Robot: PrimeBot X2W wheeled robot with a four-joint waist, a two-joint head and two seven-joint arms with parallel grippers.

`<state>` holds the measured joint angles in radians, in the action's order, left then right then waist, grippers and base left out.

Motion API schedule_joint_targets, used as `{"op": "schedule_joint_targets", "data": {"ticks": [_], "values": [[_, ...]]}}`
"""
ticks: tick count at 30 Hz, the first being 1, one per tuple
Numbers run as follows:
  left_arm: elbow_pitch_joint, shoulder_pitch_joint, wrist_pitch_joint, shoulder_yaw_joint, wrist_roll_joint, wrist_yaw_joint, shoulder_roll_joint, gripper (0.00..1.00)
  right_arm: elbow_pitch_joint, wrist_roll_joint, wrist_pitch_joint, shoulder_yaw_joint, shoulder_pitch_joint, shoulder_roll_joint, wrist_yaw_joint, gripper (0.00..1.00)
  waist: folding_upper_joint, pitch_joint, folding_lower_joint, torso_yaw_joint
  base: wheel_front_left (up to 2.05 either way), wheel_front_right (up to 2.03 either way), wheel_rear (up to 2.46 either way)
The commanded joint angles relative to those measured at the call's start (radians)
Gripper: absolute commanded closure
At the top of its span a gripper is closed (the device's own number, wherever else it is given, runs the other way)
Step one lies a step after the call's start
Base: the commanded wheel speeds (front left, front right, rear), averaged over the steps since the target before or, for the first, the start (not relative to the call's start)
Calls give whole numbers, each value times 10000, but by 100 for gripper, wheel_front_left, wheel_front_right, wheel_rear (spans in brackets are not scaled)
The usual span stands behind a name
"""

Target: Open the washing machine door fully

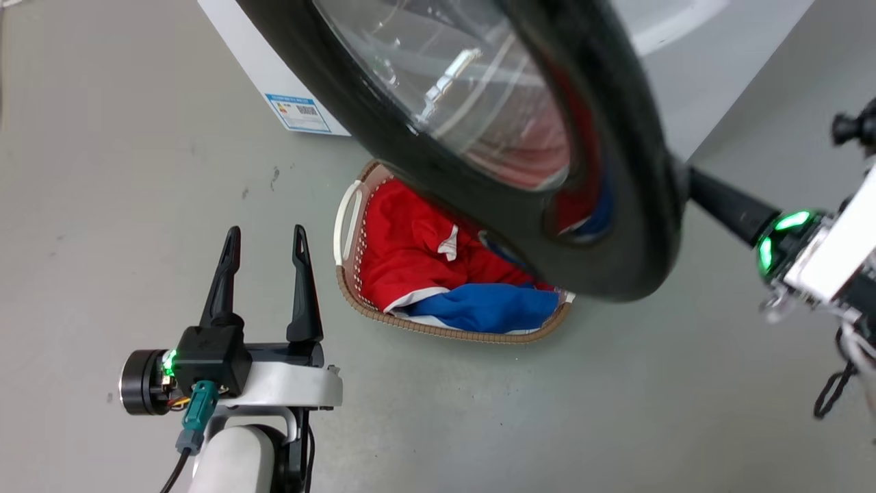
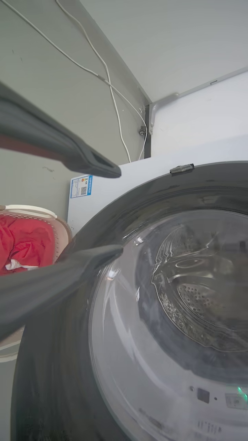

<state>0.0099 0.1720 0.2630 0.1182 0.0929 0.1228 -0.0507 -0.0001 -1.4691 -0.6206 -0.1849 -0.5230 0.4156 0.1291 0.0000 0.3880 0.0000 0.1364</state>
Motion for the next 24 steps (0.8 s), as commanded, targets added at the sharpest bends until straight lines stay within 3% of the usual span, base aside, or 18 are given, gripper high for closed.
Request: {"op": "schedule_joint_targets", "data": {"ticks": [1, 14, 24], "values": [[9, -90, 28, -37, -49, -44, 1, 0, -255, -70, 47, -140, 367, -120, 29, 100, 0, -140, 0, -17, 0, 0, 0], [112, -538, 28, -114, -310, -191, 1, 0, -1270, -37, 557, -1664, 2452, -957, 29, 100, 0, -979, 0, 36, 0, 0, 0], [94, -840, 28, -143, -361, -267, 3, 0, -1114, 59, 702, -3350, 2762, -1738, 29, 100, 0, -1291, 0, 167, 0, 0, 0]]}}
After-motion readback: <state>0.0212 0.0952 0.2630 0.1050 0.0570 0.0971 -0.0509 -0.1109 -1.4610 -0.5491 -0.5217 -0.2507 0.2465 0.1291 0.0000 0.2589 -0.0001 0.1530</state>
